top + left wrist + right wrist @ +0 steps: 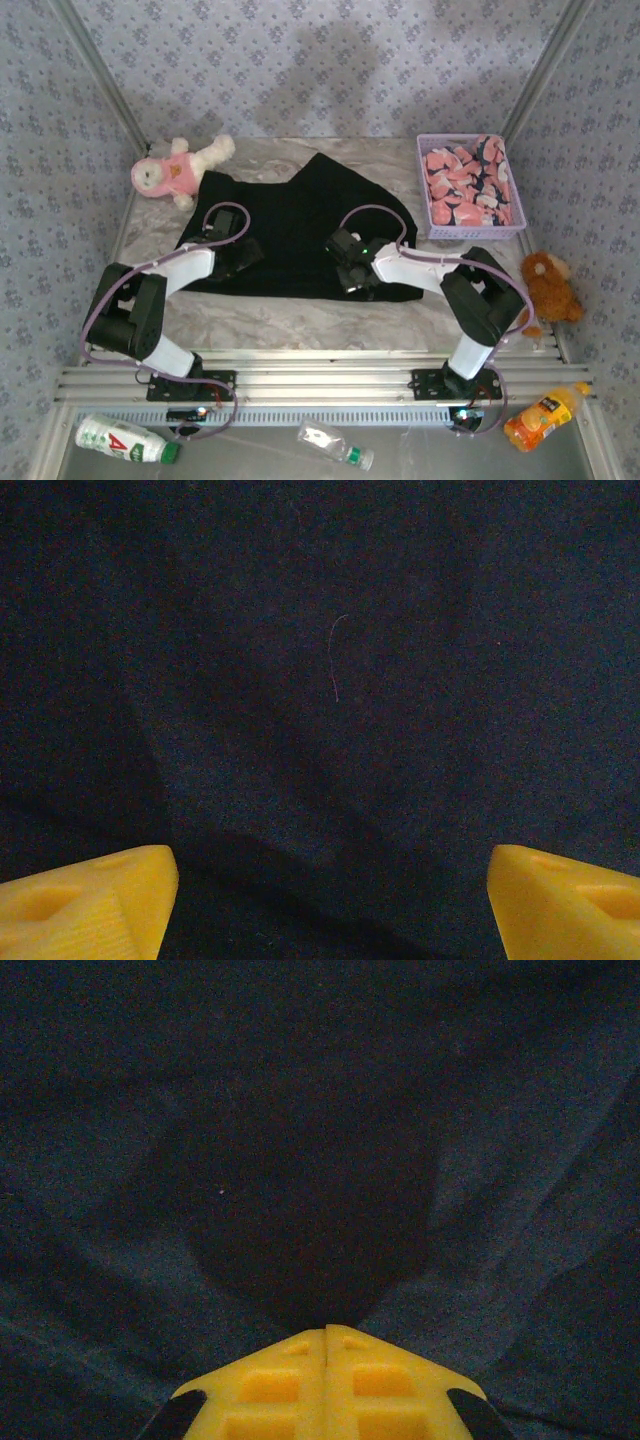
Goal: Fold and stack the mixed laundry pile
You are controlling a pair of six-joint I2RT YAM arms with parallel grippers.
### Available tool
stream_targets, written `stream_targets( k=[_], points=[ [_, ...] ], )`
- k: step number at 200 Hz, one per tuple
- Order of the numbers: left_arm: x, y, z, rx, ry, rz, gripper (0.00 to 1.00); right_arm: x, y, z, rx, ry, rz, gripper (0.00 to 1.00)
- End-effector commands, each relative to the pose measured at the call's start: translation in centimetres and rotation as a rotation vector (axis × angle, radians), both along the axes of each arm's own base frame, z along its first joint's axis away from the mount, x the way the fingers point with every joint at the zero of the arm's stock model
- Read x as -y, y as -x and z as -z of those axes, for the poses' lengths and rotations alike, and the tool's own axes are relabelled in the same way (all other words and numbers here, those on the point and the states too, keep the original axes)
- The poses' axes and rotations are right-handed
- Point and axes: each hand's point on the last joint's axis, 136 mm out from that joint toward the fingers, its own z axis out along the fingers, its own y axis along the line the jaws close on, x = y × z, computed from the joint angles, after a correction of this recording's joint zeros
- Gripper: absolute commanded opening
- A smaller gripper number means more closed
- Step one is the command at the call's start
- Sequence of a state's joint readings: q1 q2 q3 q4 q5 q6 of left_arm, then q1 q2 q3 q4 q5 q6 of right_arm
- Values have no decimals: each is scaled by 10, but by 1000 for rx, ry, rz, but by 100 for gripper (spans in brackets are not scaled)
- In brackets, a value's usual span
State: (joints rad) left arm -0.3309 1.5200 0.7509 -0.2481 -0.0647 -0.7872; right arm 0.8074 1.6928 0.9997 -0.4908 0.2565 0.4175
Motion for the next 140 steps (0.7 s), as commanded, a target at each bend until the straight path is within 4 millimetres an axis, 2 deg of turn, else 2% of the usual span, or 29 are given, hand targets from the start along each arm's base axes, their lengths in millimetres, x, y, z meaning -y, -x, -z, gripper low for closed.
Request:
stream_targets(
  k=[1,19,33,42,64,78,94,120,140],
  points=[
    [-1,9,4,-29,8,2,82,-6,1,-17,11,-59,14,5],
    [-1,8,2,-24,4,4,82,-8,13,-11,-25,-100,25,27],
    [-1,8,2,-26,1,6,82,-5,22,-6,-40,-98,33,36],
    [-1,7,2,-25,2,7,82,-3,26,-3,-47,-93,41,39],
    [0,7,3,-29,6,10,82,2,31,8,-82,-79,59,41],
    [1,7,3,-30,8,11,82,2,28,11,-81,-78,66,39],
    [0,6,1,-27,6,12,82,2,25,13,-84,-73,70,32],
    [-1,7,-1,-21,-1,9,83,7,22,10,-67,-53,84,16],
    [-1,7,0,-26,1,9,83,10,18,-2,-38,-51,86,4]
  ],
)
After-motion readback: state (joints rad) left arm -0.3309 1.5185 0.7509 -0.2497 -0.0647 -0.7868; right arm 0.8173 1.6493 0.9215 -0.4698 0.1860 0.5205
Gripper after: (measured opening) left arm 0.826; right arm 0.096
